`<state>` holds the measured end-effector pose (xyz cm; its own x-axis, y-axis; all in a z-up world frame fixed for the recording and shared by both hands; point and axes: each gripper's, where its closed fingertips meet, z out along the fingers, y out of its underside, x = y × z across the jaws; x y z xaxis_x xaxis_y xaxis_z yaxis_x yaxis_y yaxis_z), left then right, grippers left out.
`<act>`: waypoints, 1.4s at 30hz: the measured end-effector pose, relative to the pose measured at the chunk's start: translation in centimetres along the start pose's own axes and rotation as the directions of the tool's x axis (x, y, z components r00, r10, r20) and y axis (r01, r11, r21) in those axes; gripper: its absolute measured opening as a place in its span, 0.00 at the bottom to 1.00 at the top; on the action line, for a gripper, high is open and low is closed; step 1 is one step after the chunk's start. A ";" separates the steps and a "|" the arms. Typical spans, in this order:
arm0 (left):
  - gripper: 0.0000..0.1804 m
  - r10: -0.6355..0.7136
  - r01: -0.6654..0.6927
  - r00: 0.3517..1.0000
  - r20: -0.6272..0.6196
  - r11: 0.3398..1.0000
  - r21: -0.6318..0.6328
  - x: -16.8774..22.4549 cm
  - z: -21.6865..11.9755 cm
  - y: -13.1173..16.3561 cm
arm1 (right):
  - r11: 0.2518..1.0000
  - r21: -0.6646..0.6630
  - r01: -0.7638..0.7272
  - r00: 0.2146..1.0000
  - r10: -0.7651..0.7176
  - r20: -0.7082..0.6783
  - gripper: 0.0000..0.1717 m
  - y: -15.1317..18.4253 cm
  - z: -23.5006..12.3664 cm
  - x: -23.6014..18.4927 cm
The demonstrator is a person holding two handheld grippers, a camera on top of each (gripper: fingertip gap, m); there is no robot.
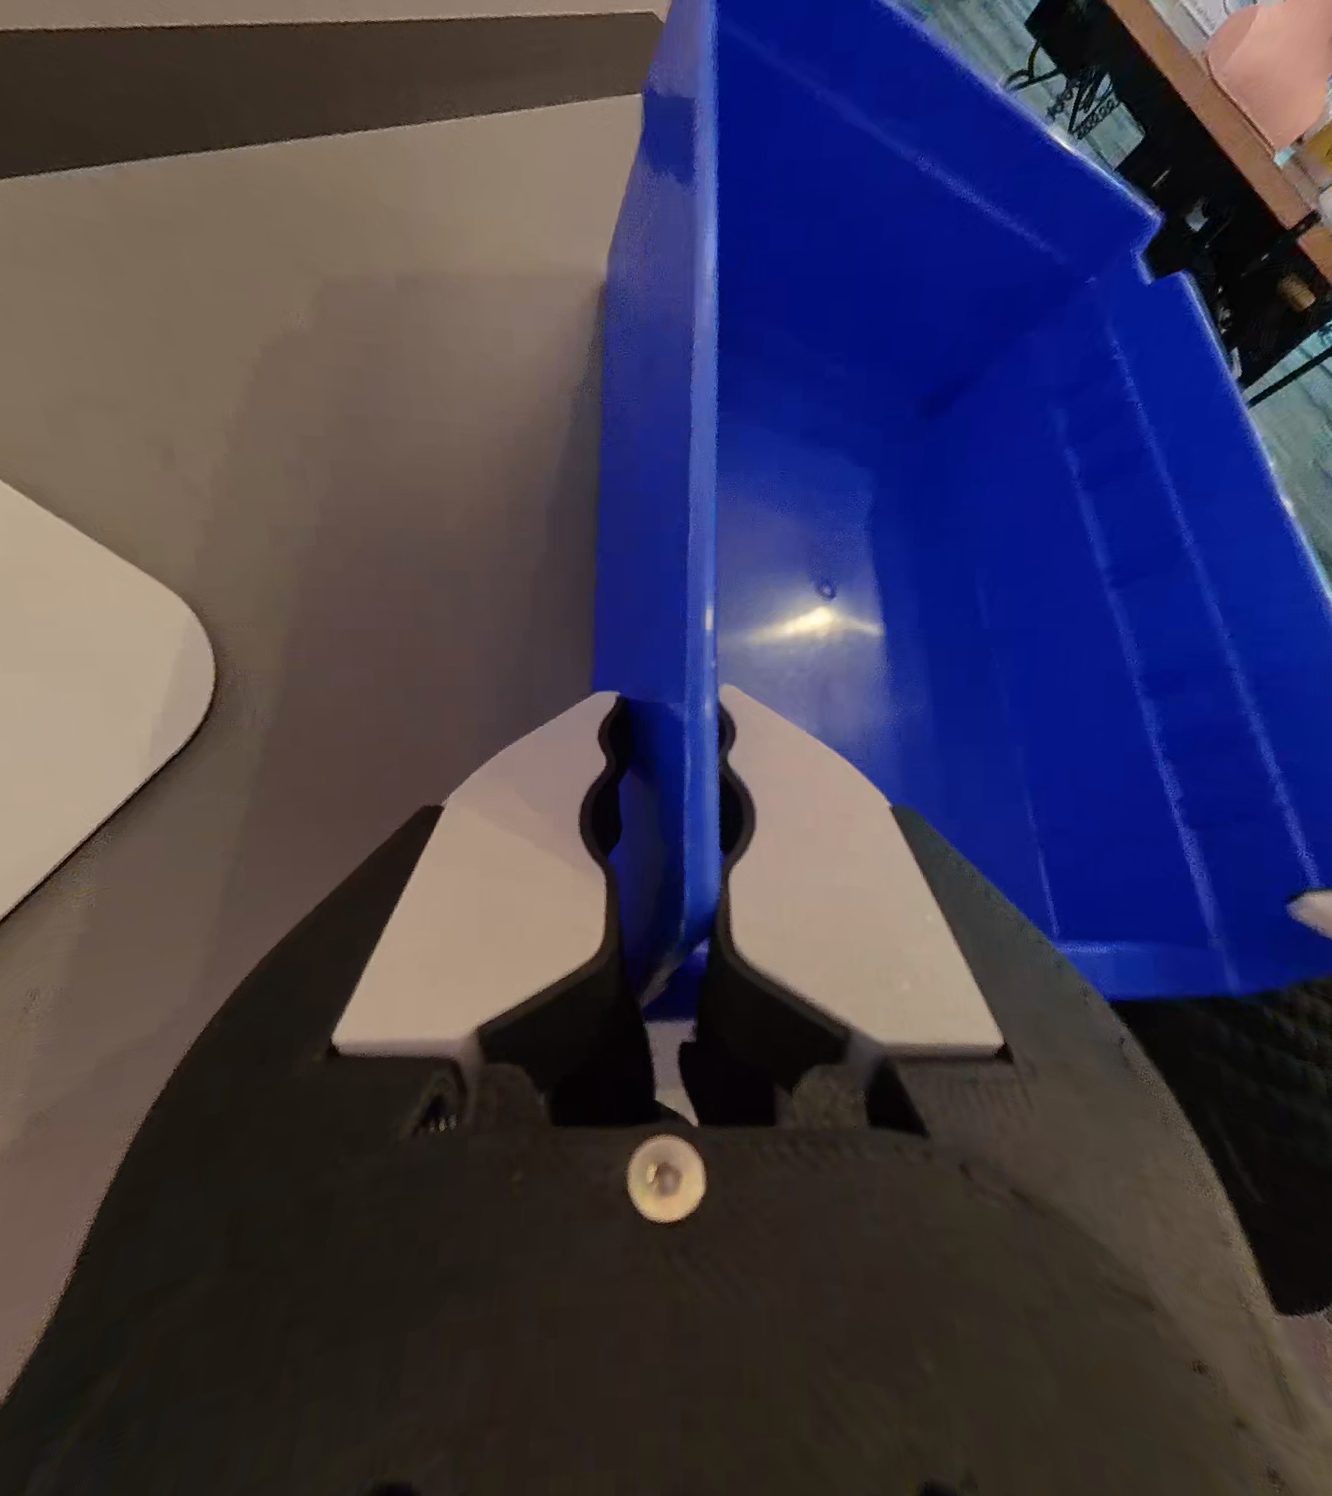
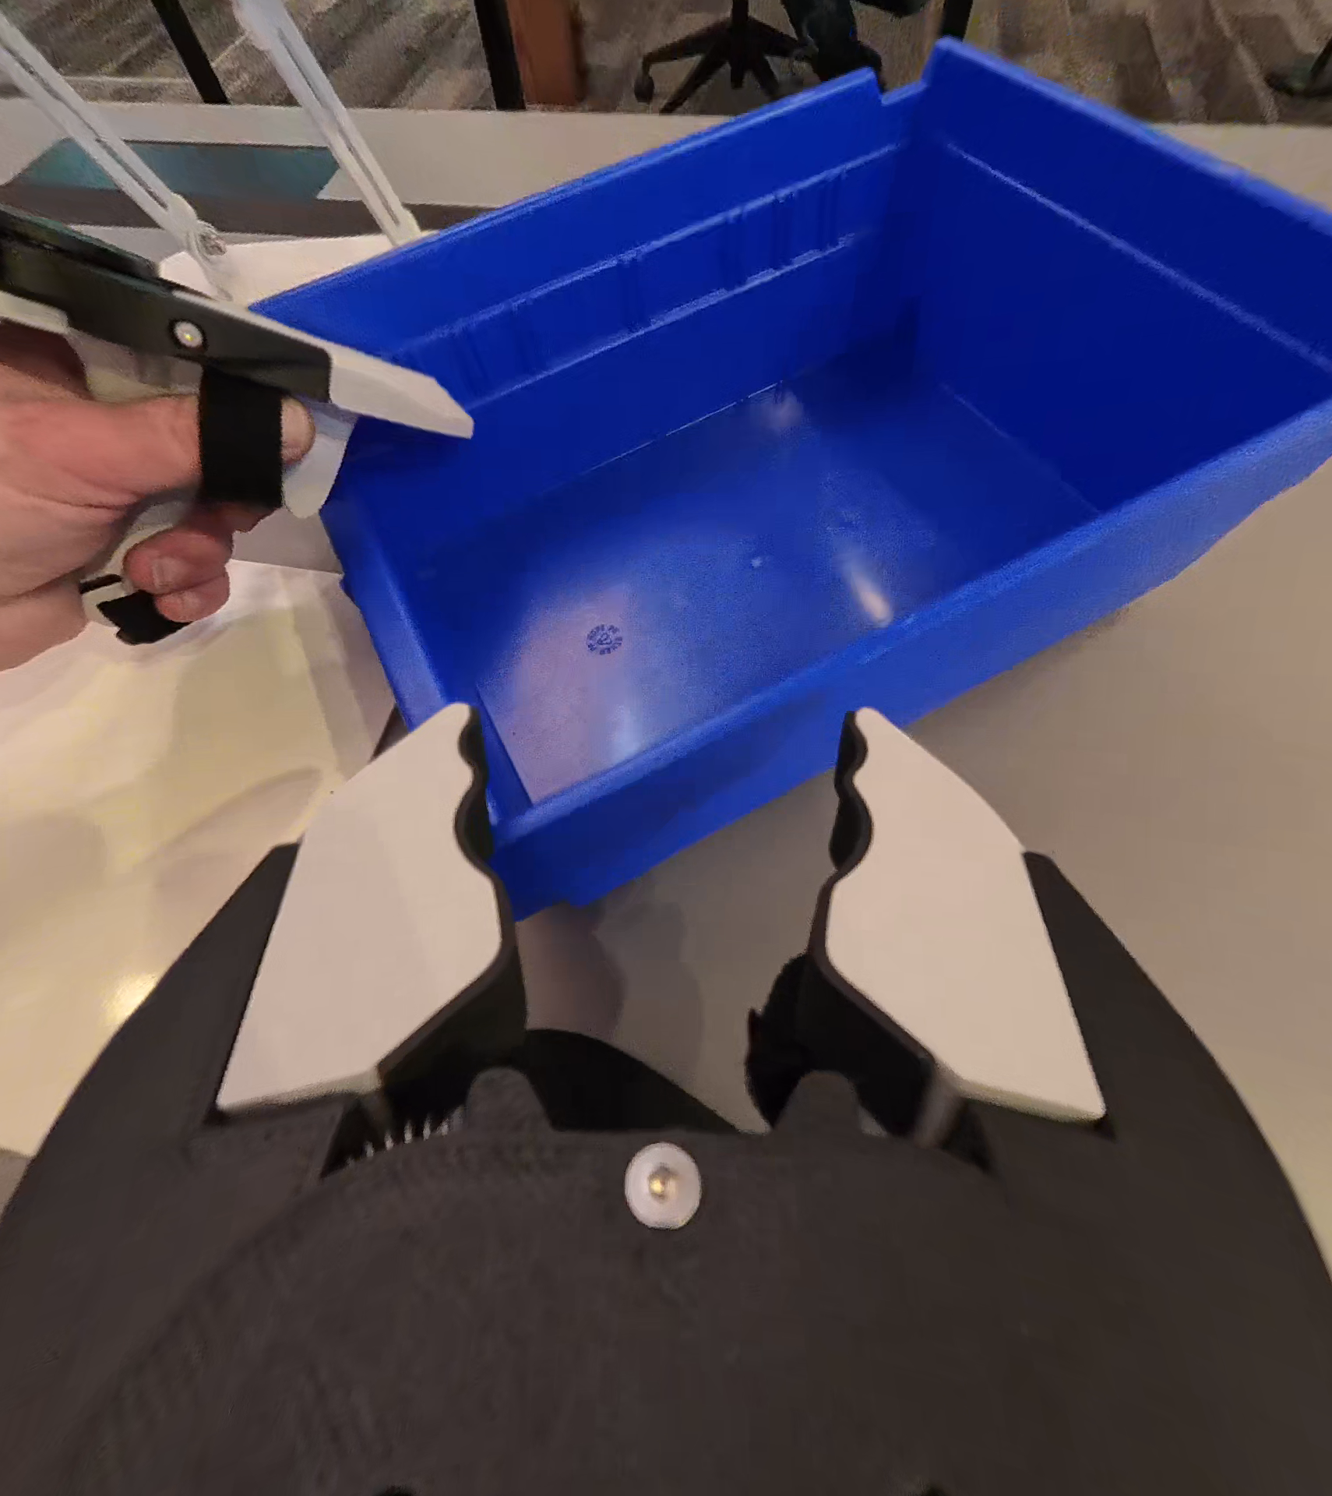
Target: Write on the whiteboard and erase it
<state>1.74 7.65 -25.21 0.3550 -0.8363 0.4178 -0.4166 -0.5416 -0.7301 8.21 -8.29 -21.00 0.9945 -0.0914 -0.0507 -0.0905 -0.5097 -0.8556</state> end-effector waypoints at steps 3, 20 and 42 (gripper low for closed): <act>0.15 0.000 0.000 1.000 -0.006 1.000 0.009 0.6 0.7 -0.3 | 0.999 -0.050 -0.001 0.999 -0.001 -0.033 0.42 0.9 1.4 1.1; 0.39 -0.149 0.159 0.969 -0.196 0.987 0.037 8.7 7.8 -3.0 | 0.983 -0.171 0.068 0.958 -0.113 -0.265 0.08 -3.7 7.5 20.9; 0.45 0.006 0.043 0.953 -0.302 0.987 0.157 11.3 -3.9 -2.7 | 0.946 0.024 0.322 0.931 -0.312 -0.191 0.26 -11.7 3.0 15.4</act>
<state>3.60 -0.67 -16.41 0.0832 -0.8265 0.5568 -0.2649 -0.5570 -0.7872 24.76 -1.13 -13.30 0.9437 -0.0897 0.3185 0.2363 -0.4911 -0.8385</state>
